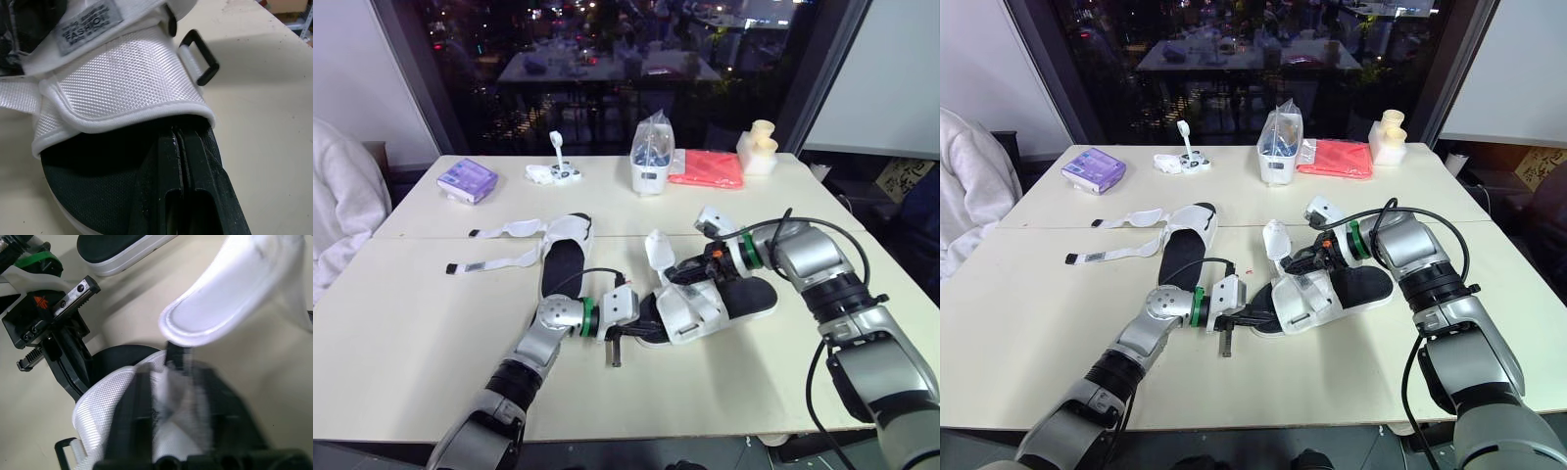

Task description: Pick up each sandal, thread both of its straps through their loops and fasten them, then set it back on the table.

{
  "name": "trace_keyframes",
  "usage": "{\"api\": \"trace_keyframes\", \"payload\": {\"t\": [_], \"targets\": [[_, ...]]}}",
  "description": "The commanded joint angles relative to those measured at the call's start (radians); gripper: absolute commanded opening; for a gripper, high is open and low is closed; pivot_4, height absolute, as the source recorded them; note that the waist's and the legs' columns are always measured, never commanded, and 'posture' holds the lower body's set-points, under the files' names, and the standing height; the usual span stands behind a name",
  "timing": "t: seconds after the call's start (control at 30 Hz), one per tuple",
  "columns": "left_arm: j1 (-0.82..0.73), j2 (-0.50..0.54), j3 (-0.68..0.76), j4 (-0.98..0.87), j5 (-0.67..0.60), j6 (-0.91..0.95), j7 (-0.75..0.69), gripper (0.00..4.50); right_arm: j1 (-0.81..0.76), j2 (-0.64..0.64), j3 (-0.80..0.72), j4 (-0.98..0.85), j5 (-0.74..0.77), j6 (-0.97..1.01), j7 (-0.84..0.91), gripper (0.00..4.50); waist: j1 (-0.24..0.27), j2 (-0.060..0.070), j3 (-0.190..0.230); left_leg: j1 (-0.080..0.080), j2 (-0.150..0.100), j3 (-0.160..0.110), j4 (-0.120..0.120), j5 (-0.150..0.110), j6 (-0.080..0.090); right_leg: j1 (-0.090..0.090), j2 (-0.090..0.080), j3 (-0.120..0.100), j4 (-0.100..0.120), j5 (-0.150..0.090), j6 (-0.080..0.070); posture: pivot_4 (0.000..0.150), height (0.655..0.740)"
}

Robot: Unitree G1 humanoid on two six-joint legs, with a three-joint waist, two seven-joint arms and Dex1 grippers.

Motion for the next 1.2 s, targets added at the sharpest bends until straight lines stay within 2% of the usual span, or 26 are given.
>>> {"api": "trace_keyframes", "payload": {"t": [0.03, 0.43, 0.53, 0.67, 0.7, 0.9, 1.03, 1.2], "targets": [[0.011, 0.008, -0.013, -0.018, 0.001, 0.008, -0.005, 0.0, -0.011, -0.008, -0.016, -0.026, -0.001, -0.016, -0.002, 2.96, 0.0, 0.0, 0.0, 0.0, 0.0, 0.0, 0.0, 0.0, 0.0, 0.0, 0.0, 0.0, 0.0, 0.0, 0.0, 0.15, 0.74], [0.013, 0.005, -0.015, -0.023, 0.002, 0.015, -0.002, 0.0, -0.016, -0.016, -0.008, -0.078, 0.025, 0.064, 0.035, 2.96, 0.0, 0.0, 0.0, 0.0, 0.0, 0.0, 0.0, 0.0, 0.0, 0.0, 0.0, 0.0, 0.0, 0.0, 0.0, 0.15, 0.74], [0.014, 0.005, -0.015, -0.025, 0.001, 0.016, -0.001, 0.0, -0.013, -0.011, -0.007, -0.078, 0.023, 0.066, 0.033, 2.14, 0.0, 0.0, 0.0, 0.0, 0.0, 0.0, 0.0, 0.0, 0.0, 0.0, 0.0, 0.0, 0.0, 0.0, 0.0, 0.15, 0.74], [0.017, 0.006, -0.014, -0.029, 0.001, 0.019, 0.002, 0.0, -0.011, -0.01, -0.003, -0.073, 0.02, 0.064, 0.034, 0.14, 0.0, 0.0, 0.0, 0.0, 0.0, 0.0, 0.0, 0.0, 0.0, 0.0, 0.0, 0.0, 0.0, 0.0, 0.0, 0.15, 0.74], [0.018, 0.006, -0.014, -0.029, 0.0, 0.02, 0.002, 0.0, -0.011, -0.01, -0.003, -0.073, 0.02, 0.064, 0.034, 0.06, 0.0, 0.0, 0.0, 0.0, 0.0, 0.0, 0.0, 0.0, 0.0, 0.0, 0.0, 0.0, 0.0, 0.0, 0.0, 0.15, 0.74], [0.022, 0.006, -0.014, -0.037, 0.001, 0.023, 0.007, 0.0, -0.02, -0.03, -0.013, -0.095, 0.03, 0.077, 0.05, 0.06, 0.0, 0.0, 0.0, 0.0, 0.0, 0.0, 0.0, 0.0, 0.0, 0.0, 0.0, 0.0, 0.0, 0.0, 0.0, 0.15, 0.74], [0.027, 0.007, -0.013, -0.043, -0.001, 0.027, 0.008, 0.0, -0.057, -0.06, -0.091, -0.142, 0.092, 0.134, 0.056, 0.06, 0.001, 0.0, 0.0, 0.0, 0.0, 0.0, 0.0, 0.0, 0.0, 0.0, 0.0, 0.0, 0.0, 0.0, 0.0, 0.15, 0.74], [0.037, 0.01, -0.016, -0.052, -0.001, 0.03, 0.004, 0.0, -0.097, -0.072, -0.149, -0.107, 0.131, 0.158, 0.032, 0.06, 0.0, 0.0, 0.0, 0.0, 0.0, 0.0, 0.0, 0.0, 0.0, 0.0, 0.0, 0.0, 0.0, 0.0, 0.0, 0.15, 0.74]]}}
